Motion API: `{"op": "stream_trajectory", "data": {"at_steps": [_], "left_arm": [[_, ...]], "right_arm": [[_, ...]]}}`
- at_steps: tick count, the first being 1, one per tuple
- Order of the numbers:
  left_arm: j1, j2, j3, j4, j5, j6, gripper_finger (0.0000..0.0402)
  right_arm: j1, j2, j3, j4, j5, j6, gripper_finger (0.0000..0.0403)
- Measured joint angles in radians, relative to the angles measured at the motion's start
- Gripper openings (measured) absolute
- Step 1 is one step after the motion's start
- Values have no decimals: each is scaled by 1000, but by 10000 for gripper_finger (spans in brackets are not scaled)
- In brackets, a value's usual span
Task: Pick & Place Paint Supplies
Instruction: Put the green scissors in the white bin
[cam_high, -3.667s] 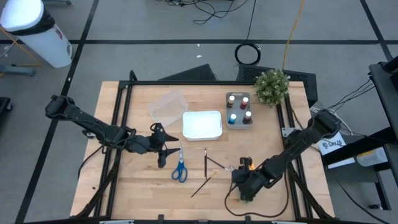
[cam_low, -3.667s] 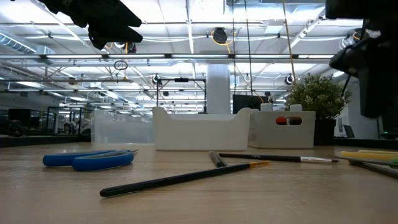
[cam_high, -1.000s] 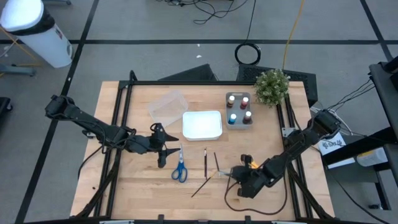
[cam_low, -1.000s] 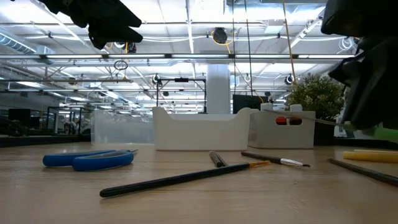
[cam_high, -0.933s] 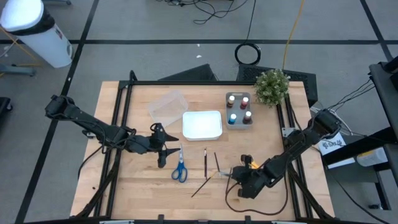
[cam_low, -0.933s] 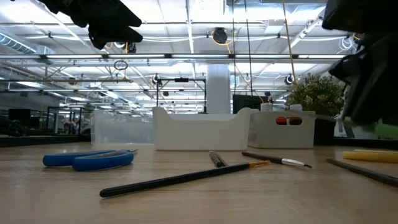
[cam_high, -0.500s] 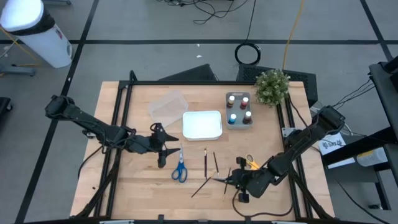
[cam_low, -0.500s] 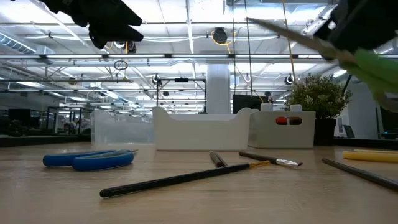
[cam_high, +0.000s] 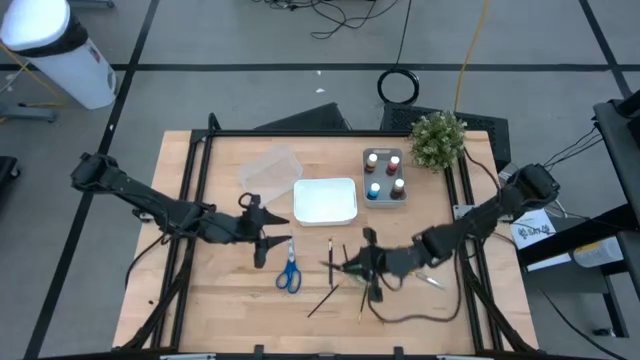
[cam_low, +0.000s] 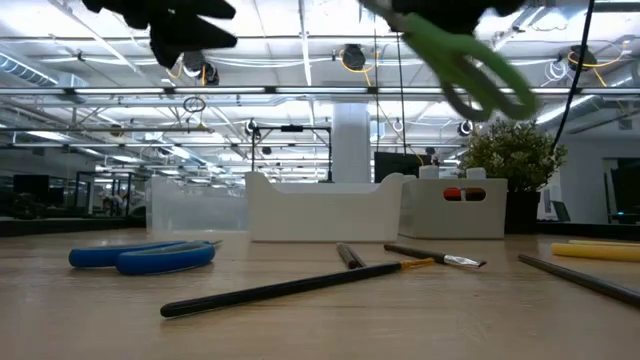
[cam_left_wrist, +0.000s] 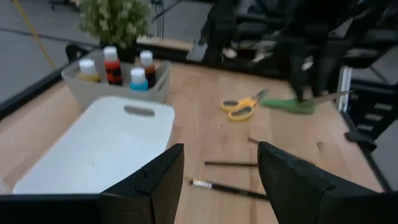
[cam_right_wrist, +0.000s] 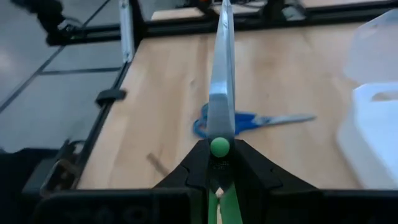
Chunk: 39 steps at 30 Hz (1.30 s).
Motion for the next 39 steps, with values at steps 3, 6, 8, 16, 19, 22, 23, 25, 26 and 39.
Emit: {"op": "stream_trajectory", "data": {"at_steps": [3, 6, 8, 16, 19, 22, 23, 25, 26, 39], "left_arm": [[17, -57, 0, 3, 34, 32, 214], [45, -114, 0, -7, 68, 64, 214], [66, -163, 0, -16, 104, 94, 214], [120, -326, 0, -121, 174, 204, 214], [132, -339, 0, -163, 173, 216, 214], [145, -340, 0, -206, 173, 226, 214], [149, -340, 0, -216, 173, 227, 214], [157, -340, 0, -232, 172, 226, 214], [161, -340, 0, -234, 173, 226, 214], [174, -356, 0, -294, 156, 224, 214]], "right_arm": [[-87, -16, 0, 28, -66, -32, 35], [-168, -20, 0, 60, -129, -58, 35], [-218, -20, 4, 67, -176, -65, 35], [-382, -20, 11, 113, -317, -94, 35], [-444, -20, 22, 115, -346, -117, 35], [-505, -2, 38, 115, -350, -134, 35], [-525, 1, 41, 112, -370, -139, 35], [-560, 17, 60, 111, -410, -149, 35], [-573, 27, 71, 121, -422, -153, 35], [-648, 153, 95, 68, -471, -240, 35]]}}
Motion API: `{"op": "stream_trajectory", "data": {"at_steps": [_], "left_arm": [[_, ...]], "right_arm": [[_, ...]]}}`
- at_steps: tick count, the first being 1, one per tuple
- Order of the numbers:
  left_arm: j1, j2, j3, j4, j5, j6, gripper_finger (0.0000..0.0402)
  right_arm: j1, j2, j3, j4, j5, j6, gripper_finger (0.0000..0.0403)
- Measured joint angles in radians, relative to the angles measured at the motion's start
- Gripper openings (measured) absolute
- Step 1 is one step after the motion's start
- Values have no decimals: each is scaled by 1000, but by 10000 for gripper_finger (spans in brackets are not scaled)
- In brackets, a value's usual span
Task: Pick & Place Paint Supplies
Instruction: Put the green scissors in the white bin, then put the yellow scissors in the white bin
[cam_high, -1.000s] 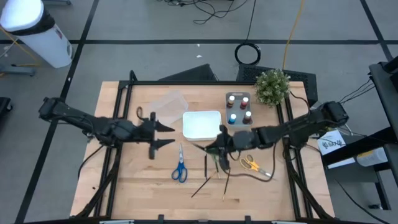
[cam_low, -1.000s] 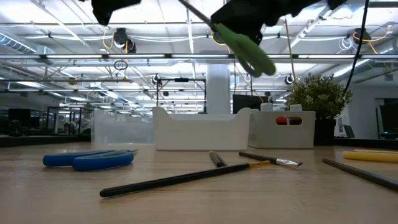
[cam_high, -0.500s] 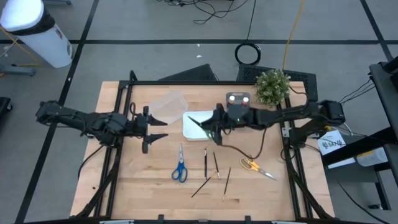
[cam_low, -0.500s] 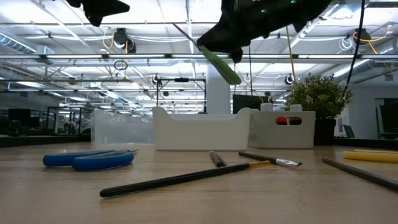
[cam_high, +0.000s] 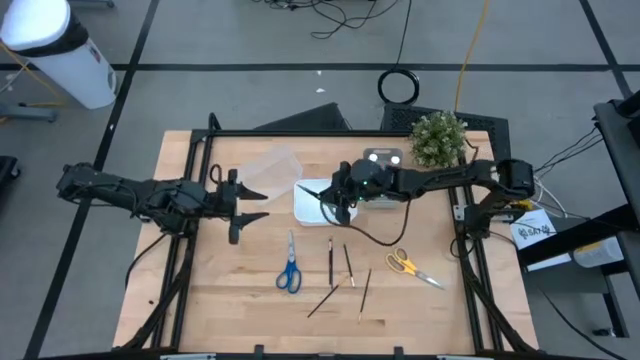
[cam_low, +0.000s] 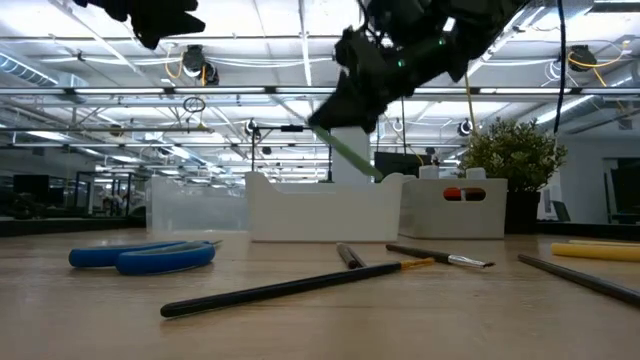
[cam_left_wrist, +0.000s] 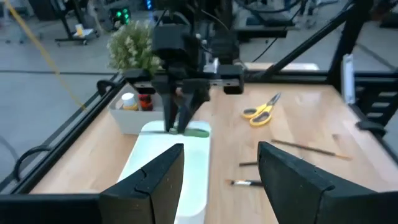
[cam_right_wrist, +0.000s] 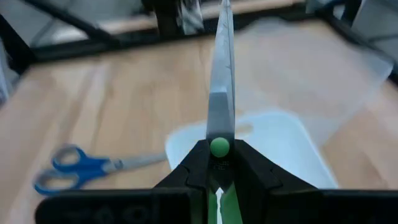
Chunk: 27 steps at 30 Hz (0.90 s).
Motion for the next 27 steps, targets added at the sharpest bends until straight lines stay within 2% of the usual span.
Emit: {"op": "stream_trajectory", "data": {"at_steps": [6, 13, 20, 27], "left_arm": [[5, 0, 0, -9, -34, -21, 214], [5, 0, 0, -15, -36, -28, 214], [5, 0, 0, -29, -37, -29, 214], [5, 0, 0, -35, -37, -30, 214]], "right_arm": [[-6, 74, -1, -13, 1, -20, 35], [-6, 93, -1, -50, 4, -21, 40], [-6, 93, -1, -49, 5, -20, 125], [-5, 87, -1, -51, 0, -3, 162]]}}
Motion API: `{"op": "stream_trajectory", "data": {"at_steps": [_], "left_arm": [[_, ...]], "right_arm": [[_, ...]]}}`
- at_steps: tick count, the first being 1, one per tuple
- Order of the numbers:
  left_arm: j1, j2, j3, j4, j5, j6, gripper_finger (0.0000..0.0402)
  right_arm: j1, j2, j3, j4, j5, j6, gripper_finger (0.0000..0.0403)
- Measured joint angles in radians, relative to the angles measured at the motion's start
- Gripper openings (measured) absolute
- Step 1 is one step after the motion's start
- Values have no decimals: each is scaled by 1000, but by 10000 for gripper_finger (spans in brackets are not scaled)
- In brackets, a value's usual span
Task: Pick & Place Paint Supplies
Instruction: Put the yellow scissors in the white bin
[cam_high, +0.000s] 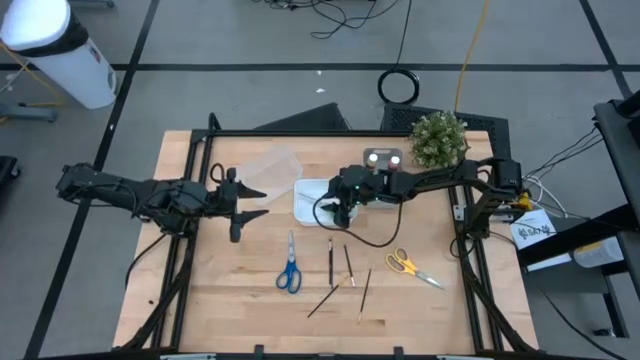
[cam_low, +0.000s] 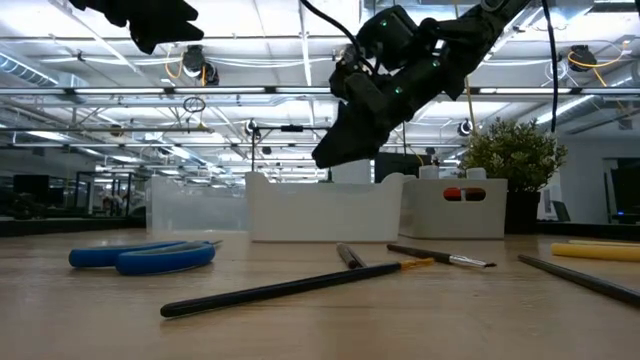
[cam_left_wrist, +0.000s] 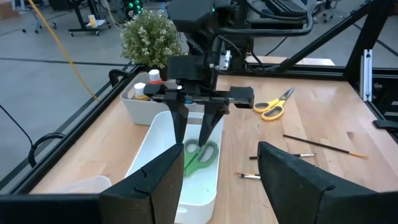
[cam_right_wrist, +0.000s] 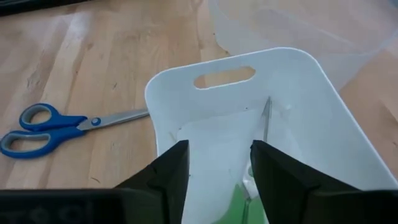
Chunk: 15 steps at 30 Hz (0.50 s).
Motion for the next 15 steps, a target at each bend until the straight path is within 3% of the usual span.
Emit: {"op": "stream_trajectory", "data": {"at_steps": [3, 8, 12, 15], "left_arm": [[0, 0, 0, -2, 0, -1, 214], [0, 0, 0, -19, 0, -8, 214], [1, 11, 0, -22, -1, -24, 214], [1, 12, 0, -21, -1, -30, 214]], "right_arm": [[12, -39, 0, -13, -8, 25, 164], [85, -144, 0, -33, -170, 43, 159], [224, -229, 0, 51, -277, 58, 151], [362, -245, 0, 231, -308, 64, 149]]}}
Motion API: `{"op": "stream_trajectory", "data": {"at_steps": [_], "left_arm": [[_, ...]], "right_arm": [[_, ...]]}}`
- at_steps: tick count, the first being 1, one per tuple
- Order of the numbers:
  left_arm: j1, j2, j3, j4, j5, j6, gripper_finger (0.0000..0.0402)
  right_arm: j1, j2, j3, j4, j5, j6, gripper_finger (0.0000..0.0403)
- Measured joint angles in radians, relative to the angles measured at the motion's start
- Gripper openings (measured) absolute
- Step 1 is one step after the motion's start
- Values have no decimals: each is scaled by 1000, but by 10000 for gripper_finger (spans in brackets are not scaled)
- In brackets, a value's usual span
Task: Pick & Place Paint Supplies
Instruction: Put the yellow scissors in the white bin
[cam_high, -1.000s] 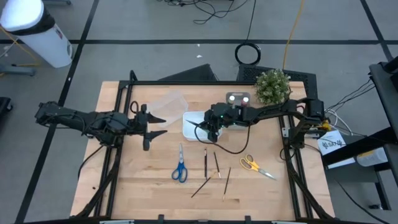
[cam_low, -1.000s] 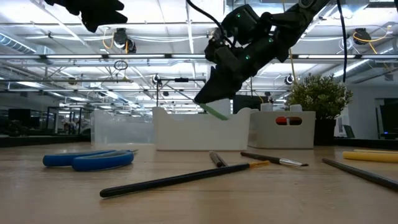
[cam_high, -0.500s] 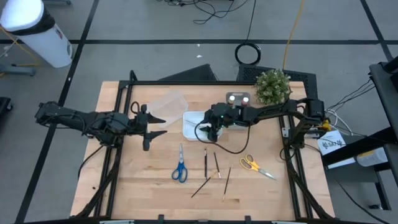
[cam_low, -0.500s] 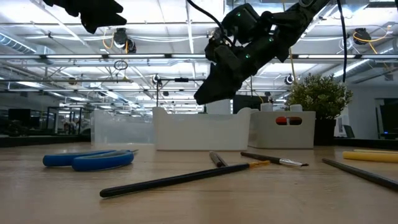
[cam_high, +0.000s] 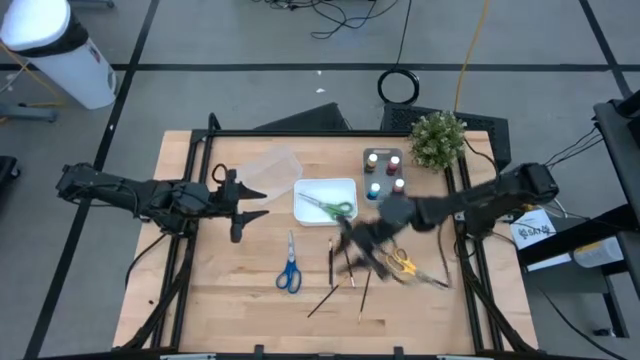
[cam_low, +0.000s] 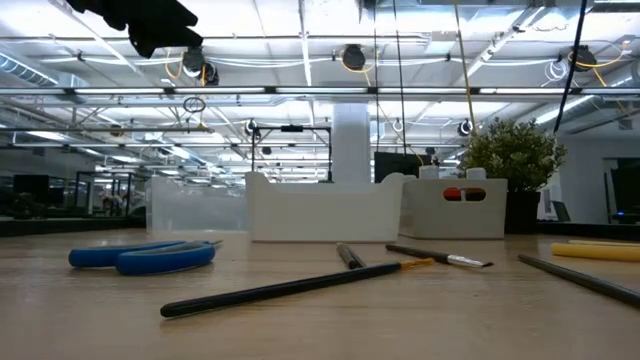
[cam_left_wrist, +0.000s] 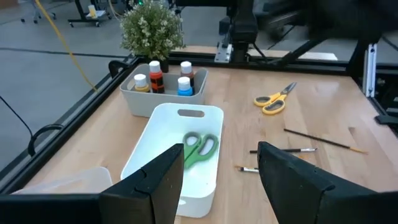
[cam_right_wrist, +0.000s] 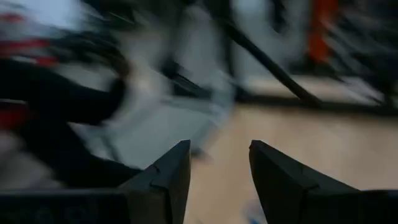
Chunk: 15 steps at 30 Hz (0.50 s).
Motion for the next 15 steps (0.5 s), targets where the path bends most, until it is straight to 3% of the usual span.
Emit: {"op": "stream_trajectory", "data": {"at_steps": [4, 7, 10, 13, 15], "left_arm": [[0, 14, -1, 13, 1, -10, 214], [0, 11, 0, 42, 1, -13, 214], [0, 14, 0, 33, 2, -54, 214], [-5, 12, 0, 20, 2, -113, 214], [-11, 13, 0, 2, 2, -129, 214]], "right_arm": [[165, -2, 0, 268, -38, 8, 149], [265, -2, 0, 417, 23, -119, 148], [372, -2, 45, 331, 295, -204, 153], [477, 5, 165, -27, 635, -258, 170], [522, 24, 251, -293, 862, -186, 187]]}}
